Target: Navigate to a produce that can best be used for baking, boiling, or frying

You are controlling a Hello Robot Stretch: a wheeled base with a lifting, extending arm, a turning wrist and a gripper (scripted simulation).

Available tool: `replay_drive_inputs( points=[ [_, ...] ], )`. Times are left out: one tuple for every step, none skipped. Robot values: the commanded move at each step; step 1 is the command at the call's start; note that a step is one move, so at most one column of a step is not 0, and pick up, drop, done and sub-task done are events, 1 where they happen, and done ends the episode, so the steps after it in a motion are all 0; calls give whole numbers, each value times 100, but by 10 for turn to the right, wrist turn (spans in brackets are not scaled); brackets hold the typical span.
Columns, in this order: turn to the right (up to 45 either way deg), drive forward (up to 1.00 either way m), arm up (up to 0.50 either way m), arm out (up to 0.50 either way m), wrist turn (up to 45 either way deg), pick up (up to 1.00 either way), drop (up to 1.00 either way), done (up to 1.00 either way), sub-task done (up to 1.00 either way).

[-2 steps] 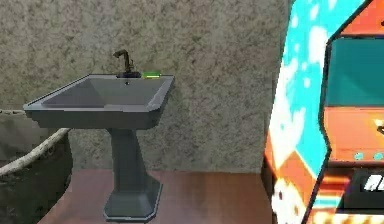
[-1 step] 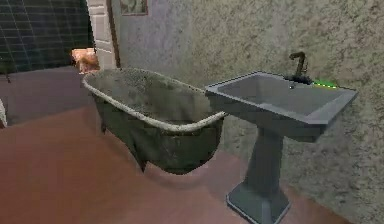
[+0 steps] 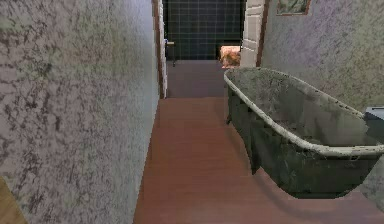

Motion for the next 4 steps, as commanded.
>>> replay_drive_inputs(
  points=[
    [-30,0,0,0,0,0,0,0,0],
    [0,100,0,0,0,0,0,0,0],
    [0,100,0,0,0,0,0,0,0],
    [0,100,0,0,0,0,0,0,0]
  ],
)
